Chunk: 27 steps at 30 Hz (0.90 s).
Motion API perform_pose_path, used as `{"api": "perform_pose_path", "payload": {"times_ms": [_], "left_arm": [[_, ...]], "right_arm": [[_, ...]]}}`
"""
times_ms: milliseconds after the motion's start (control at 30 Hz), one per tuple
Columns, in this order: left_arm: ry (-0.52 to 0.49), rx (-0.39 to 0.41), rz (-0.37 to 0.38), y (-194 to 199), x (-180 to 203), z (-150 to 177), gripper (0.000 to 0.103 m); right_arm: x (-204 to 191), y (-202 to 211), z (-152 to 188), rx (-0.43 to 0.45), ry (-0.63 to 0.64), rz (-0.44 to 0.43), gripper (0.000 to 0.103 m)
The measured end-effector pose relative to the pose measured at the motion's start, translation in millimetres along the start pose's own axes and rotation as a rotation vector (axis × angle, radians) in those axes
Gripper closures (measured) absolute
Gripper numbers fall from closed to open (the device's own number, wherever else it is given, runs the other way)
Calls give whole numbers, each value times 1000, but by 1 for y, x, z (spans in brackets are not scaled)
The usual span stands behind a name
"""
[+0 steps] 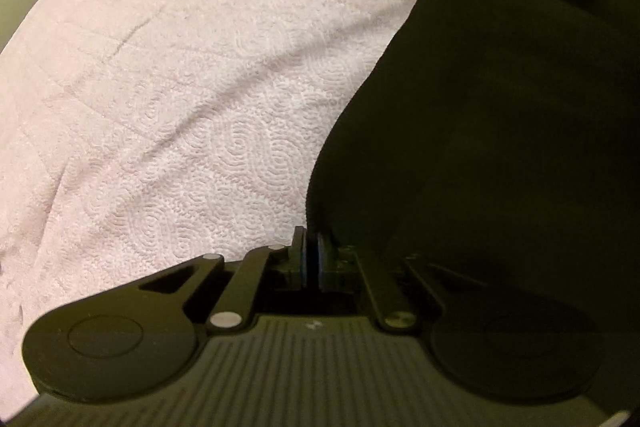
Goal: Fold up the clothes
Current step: 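Open both grippers and release the folded jacket, then grasp the folded jacket with both grippers and lift it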
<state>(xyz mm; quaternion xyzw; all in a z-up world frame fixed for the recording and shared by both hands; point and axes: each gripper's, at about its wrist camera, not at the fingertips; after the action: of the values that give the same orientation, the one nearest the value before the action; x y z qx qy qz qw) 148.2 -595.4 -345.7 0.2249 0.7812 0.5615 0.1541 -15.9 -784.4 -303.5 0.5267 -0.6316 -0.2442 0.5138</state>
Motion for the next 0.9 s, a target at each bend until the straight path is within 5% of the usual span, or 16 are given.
{"api": "perform_pose_path", "payload": {"times_ms": [67,167,200,400,567,700,800,900], "left_arm": [[16,-4,-15,0,1,-1,95],[36,-8,-37,8,1,2,89],[43,-9,-46,12,1,4,89],[112,32,-90,67,18,38,88],[114,91,-87,128,79,84,76],[-17,134,-73,172,163,124,62],[-208,166,-70,185,236,150,28],[-397,115,-133,162,296,173,27]], "right_arm": [[-3,4,-1,-8,-26,11,98],[3,26,-1,8,-103,41,54],[7,37,2,16,-140,47,49],[4,105,31,31,-272,87,49],[-34,170,82,6,-357,80,48],[-97,214,123,-24,-309,126,47],[-153,225,143,-32,-174,159,32],[-203,218,155,-13,-15,213,29]]}}
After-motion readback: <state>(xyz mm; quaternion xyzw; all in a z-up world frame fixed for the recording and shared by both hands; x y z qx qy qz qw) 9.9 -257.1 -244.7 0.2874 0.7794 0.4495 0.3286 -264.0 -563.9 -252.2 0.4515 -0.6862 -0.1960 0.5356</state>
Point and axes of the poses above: each gripper's, at about its wrist camera, not at the fingertips, and y roughly against the way its jaws point, x to its right, z to its underside, and after that the axes turned 12 degrees about z, right-handed
